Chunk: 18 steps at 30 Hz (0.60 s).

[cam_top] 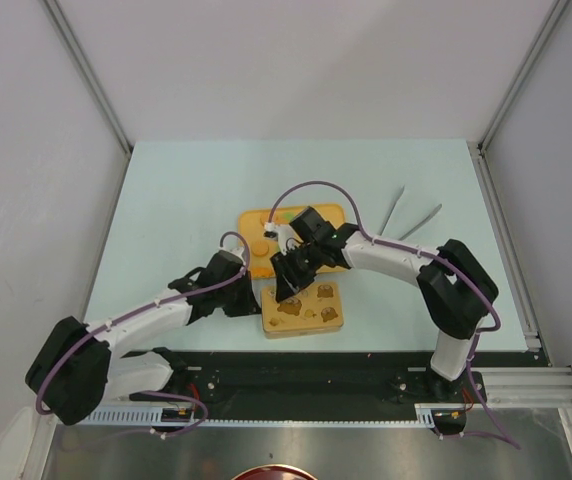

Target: Pack the cookies

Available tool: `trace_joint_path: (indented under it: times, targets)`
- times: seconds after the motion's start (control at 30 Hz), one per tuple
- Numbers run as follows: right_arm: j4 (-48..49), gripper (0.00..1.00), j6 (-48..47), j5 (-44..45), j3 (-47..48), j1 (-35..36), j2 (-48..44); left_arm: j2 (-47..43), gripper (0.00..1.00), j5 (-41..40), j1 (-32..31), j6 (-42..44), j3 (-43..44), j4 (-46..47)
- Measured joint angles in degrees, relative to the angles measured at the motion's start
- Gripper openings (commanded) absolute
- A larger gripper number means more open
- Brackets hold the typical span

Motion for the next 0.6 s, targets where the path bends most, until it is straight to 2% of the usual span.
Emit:
trace_joint_path:
  times: [0.6]
  targets:
    - [3.0, 0.40, 1.0, -2.3, 0.0, 2.3, 2.6, 0.9, 0.01, -0.4, -0.2, 0.0, 0.0, 0.5]
